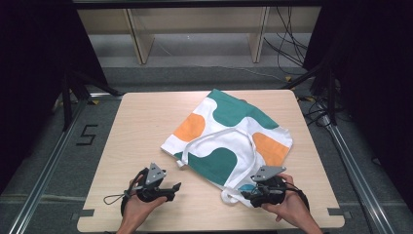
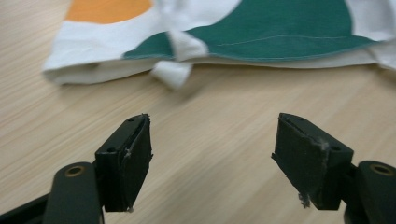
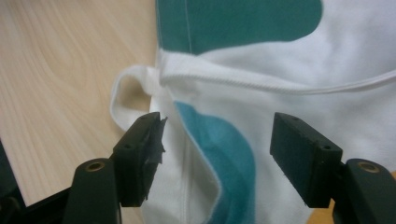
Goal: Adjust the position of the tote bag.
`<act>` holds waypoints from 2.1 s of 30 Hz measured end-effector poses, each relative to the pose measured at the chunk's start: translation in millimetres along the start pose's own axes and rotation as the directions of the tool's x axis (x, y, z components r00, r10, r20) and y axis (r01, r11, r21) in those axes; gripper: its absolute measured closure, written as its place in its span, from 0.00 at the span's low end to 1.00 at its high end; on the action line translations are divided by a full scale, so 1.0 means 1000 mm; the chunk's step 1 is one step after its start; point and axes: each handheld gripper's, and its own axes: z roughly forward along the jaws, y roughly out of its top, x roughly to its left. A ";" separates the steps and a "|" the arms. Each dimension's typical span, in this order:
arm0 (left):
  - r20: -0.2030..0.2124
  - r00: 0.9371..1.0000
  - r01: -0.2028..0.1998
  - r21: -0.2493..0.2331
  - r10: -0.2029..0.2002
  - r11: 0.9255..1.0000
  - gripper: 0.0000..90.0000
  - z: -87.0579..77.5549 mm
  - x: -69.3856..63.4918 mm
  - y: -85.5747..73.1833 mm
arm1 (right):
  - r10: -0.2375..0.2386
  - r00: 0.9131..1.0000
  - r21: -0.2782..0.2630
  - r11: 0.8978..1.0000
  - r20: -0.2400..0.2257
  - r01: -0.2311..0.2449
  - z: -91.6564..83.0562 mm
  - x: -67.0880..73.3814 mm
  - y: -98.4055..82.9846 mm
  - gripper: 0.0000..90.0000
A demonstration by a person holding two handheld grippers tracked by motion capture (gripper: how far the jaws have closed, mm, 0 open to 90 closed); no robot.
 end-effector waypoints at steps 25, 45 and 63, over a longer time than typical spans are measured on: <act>-0.096 0.993 0.070 0.030 -0.067 0.997 0.28 0.002 0.027 -0.009 | -0.063 0.986 0.053 0.997 0.155 0.055 -0.025 -0.027 -0.038 0.95; -0.109 0.994 0.033 0.051 -0.028 0.998 0.30 0.059 0.018 0.016 | 0.005 0.983 0.024 1.000 0.181 -0.009 -0.032 -0.047 -0.049 0.87; -0.115 0.987 -0.106 0.023 0.108 0.994 0.58 0.068 0.011 0.031 | 0.040 0.977 0.021 0.999 0.207 -0.045 -0.026 -0.049 -0.051 0.75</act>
